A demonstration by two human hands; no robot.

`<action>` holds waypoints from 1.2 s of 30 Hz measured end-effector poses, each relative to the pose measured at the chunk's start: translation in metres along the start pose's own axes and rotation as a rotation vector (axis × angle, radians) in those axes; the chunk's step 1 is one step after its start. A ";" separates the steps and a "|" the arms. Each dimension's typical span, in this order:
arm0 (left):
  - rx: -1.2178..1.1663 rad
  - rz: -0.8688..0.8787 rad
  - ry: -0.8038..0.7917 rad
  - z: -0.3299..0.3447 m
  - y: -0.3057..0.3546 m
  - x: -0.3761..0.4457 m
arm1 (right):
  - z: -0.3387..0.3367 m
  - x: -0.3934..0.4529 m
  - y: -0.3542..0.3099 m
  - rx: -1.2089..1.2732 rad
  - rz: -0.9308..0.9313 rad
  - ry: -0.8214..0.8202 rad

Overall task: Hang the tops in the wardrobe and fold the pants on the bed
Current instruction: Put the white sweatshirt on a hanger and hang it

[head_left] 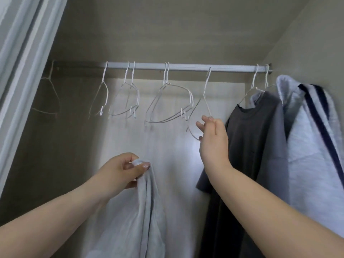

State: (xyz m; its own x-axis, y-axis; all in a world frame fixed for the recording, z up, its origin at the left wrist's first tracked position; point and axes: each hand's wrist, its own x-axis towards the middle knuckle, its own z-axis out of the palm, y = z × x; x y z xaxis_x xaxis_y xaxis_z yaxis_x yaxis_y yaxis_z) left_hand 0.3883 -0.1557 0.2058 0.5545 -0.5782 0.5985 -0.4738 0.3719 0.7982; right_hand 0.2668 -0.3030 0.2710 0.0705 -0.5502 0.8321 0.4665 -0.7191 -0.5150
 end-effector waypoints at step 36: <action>0.616 -0.230 0.080 -0.013 -0.051 -0.261 | -0.268 -0.236 -0.120 0.244 0.356 -0.290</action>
State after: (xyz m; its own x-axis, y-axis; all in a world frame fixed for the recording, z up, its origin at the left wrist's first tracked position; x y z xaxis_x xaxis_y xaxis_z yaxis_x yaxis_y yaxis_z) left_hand 0.2766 -0.0144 0.0094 0.7261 -0.5287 0.4396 -0.6288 -0.2520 0.7356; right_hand -0.0417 -0.2003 0.0812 0.4874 -0.5777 0.6548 0.5586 -0.3701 -0.7423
